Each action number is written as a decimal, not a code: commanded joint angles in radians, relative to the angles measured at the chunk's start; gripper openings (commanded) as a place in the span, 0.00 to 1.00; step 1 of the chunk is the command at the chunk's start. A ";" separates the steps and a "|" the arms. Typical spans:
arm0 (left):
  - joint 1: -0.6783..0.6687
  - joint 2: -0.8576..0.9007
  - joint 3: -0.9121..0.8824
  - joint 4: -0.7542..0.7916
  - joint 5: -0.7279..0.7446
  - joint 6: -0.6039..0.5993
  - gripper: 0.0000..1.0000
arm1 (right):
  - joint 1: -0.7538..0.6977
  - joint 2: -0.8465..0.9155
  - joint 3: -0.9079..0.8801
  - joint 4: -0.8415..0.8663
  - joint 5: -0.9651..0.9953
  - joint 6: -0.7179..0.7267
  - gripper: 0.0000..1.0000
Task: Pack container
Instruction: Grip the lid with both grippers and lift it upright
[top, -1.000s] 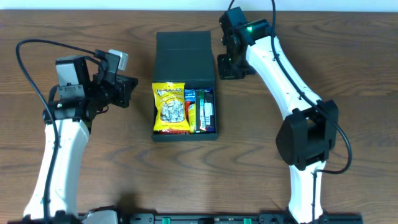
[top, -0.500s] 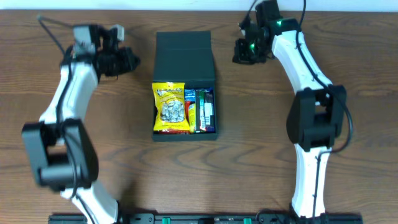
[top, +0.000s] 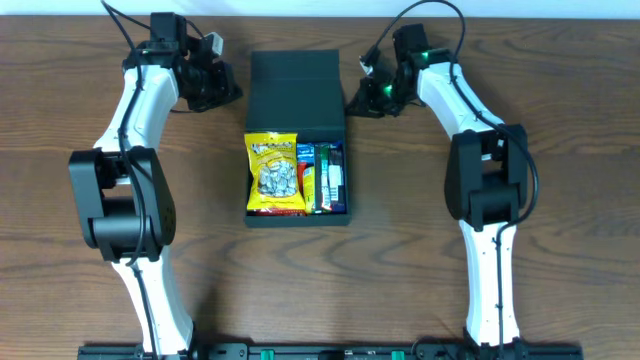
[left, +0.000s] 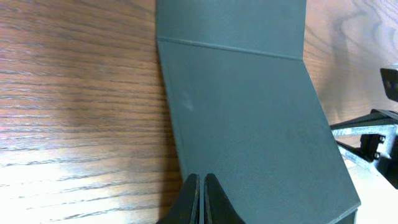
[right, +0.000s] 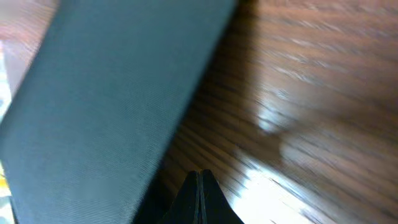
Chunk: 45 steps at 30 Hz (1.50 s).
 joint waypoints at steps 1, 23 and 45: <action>0.005 0.002 0.021 -0.010 -0.002 0.003 0.06 | 0.021 0.011 0.007 0.012 -0.046 0.053 0.02; 0.087 0.116 0.017 -0.049 0.090 -0.075 0.06 | 0.050 0.085 0.007 0.115 -0.189 0.122 0.02; 0.003 0.173 0.017 0.135 0.229 -0.140 0.05 | 0.050 0.083 0.008 0.126 -0.312 0.023 0.01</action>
